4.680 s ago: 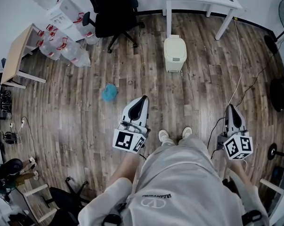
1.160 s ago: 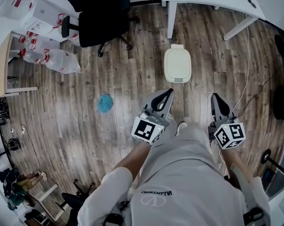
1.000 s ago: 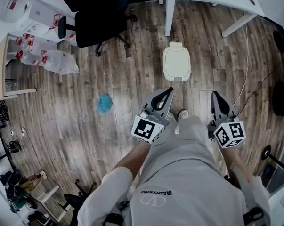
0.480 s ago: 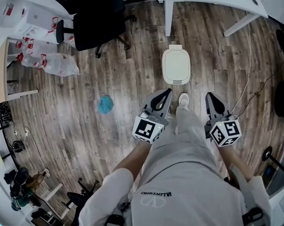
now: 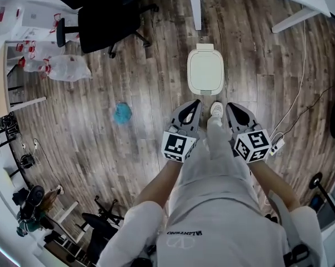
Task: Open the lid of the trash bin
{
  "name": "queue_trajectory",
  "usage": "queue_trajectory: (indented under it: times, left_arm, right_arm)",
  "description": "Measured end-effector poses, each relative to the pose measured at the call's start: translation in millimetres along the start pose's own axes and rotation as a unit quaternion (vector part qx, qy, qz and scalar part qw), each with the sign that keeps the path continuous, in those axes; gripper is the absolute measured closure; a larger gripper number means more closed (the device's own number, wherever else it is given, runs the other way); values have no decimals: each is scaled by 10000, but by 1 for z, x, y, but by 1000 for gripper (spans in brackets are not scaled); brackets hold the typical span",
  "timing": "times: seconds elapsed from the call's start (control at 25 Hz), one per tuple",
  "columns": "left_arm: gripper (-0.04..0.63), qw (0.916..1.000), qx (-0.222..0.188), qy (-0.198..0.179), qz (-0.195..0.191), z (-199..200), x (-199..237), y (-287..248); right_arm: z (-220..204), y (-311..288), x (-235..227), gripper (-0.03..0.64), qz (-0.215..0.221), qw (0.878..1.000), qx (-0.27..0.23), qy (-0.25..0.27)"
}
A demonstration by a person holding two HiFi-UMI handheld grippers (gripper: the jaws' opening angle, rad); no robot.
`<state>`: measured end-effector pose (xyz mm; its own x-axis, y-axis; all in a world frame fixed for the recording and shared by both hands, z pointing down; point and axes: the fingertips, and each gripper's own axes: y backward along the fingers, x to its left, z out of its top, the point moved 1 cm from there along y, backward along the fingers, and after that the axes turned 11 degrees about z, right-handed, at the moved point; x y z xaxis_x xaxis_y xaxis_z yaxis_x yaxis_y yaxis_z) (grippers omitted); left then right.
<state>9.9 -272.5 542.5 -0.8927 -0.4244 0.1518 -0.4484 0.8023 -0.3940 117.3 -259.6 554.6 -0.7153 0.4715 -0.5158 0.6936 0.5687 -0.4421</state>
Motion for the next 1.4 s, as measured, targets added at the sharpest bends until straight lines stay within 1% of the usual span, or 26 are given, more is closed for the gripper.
queue_trajectory:
  times: [0.16, 0.32, 0.48, 0.68, 0.92, 1.04, 1.24, 1.4]
  left_arm:
    - [598, 9991, 243, 51, 340, -40, 8, -31]
    - [598, 9969, 522, 224, 541, -100, 24, -52]
    - [598, 9952, 770, 315, 506, -159, 38, -86]
    - [598, 9924, 1088, 445, 360, -227, 46, -117]
    - [598, 9895, 1263, 676, 173, -279, 49, -133]
    - [598, 9884, 1340, 695, 137, -302, 50, -141]
    - [598, 9886, 1330, 695, 82, -323, 48, -154]
    - [598, 9882, 1342, 735, 109, -335, 50, -158]
  right_arm:
    - [-31, -32, -37, 600, -60, 9995, 251, -201]
    - [-86, -72, -61, 600, -46, 9968, 665, -439]
    - [-135, -118, -86, 600, -87, 9934, 904, -694]
    - [-194, -168, -107, 600, -197, 9893, 1204, -796]
    - [-249, -203, -139, 600, -507, 9841, 1391, -984]
    - [-268, -211, -151, 600, -649, 9826, 1381, -1059]
    - [-296, -221, -174, 600, -790, 9777, 1357, -1397]
    - [-310, -230, -178, 600, -736, 9749, 1324, -1630]
